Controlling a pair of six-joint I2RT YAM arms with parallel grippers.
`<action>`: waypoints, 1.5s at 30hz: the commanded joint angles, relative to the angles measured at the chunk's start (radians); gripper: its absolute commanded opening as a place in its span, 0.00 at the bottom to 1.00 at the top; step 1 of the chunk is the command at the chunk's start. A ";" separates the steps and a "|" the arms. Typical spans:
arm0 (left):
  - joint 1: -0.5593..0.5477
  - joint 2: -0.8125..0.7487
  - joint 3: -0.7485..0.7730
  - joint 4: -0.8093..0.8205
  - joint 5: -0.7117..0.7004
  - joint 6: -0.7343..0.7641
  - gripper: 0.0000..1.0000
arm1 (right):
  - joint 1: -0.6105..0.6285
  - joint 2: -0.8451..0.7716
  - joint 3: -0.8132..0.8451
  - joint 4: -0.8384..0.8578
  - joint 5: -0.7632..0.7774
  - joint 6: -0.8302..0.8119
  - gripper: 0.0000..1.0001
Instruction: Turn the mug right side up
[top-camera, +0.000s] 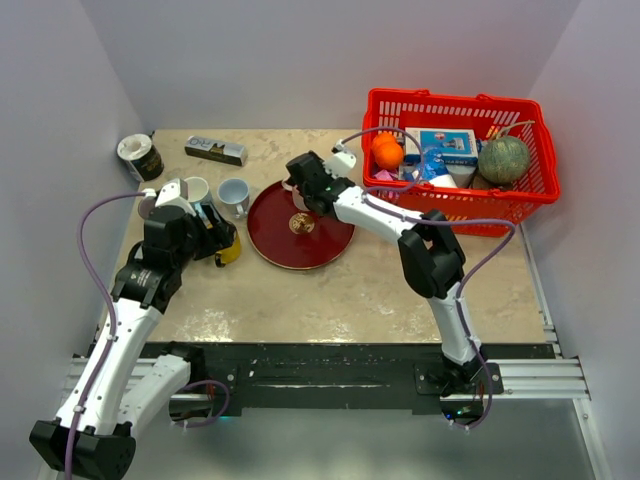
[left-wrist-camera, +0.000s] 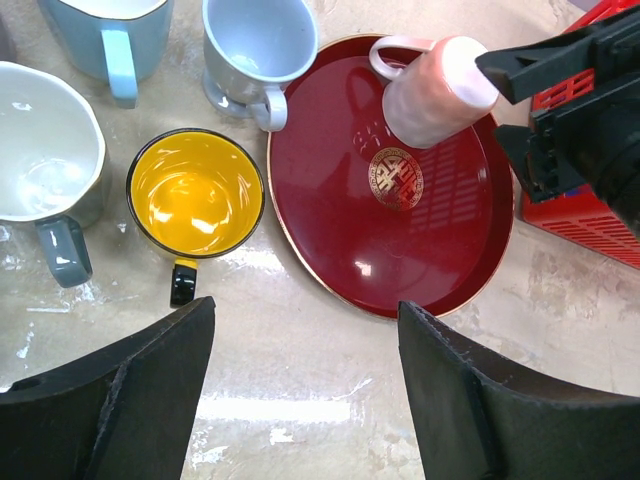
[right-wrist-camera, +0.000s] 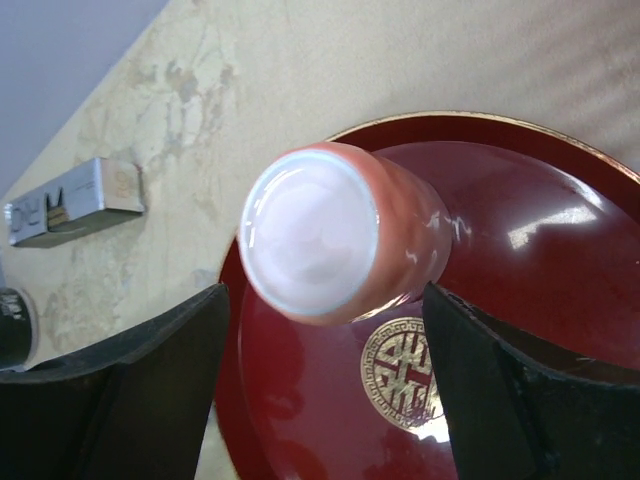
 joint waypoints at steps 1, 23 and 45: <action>-0.004 -0.020 -0.011 0.015 -0.003 0.016 0.78 | -0.016 0.060 0.088 -0.085 0.010 -0.049 0.87; -0.004 0.028 -0.024 0.097 0.122 0.056 0.79 | -0.085 -0.021 -0.196 0.120 -0.528 -0.502 0.89; -0.006 0.169 0.028 0.221 0.195 0.033 0.79 | 0.051 -0.312 -0.332 0.030 -0.310 -0.458 0.86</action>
